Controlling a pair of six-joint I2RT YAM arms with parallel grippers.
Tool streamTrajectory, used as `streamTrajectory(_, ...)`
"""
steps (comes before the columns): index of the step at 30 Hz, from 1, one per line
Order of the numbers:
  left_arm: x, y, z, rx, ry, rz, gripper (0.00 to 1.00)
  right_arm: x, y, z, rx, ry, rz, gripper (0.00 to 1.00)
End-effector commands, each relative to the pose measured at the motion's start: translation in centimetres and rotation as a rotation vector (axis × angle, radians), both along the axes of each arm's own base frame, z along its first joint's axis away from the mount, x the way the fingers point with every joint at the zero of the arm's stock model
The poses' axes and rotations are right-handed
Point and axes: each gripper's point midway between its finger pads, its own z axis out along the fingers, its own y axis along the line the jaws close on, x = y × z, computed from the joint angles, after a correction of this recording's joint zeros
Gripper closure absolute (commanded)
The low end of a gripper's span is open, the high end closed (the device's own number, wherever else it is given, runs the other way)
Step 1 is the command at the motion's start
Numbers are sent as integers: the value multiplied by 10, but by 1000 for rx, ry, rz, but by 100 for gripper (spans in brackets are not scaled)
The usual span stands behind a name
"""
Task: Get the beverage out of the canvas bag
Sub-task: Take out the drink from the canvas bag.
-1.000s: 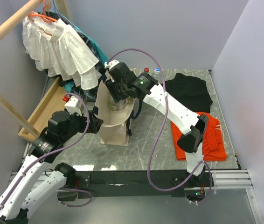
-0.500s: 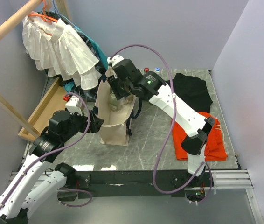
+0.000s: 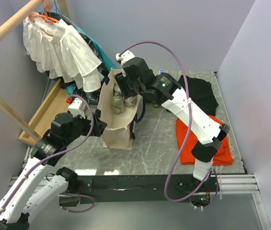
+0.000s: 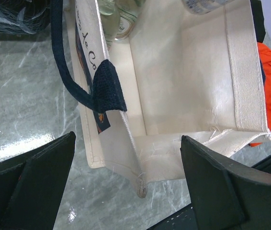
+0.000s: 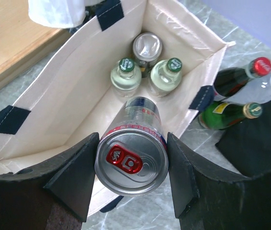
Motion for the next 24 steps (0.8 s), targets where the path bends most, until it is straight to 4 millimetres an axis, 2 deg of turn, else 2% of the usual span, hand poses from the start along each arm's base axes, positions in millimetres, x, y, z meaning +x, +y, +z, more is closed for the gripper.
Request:
streamTrajectory(1,3,-3,8,-20,-40,-7,4,-4,-18,81,162,-187,-38,100)
streamTrajectory(18,4,-2,8,-17,-39,2,4,-6,-54,104,163,-272,-140,100)
streamTrajectory(20,4,-2,7,-16,-36,2,4,-6,-62,107,164,-287,-164,100)
streamTrajectory(24,4,-2,7,-16,-36,-1,4,-1,-80,101,155,-279,-218,100)
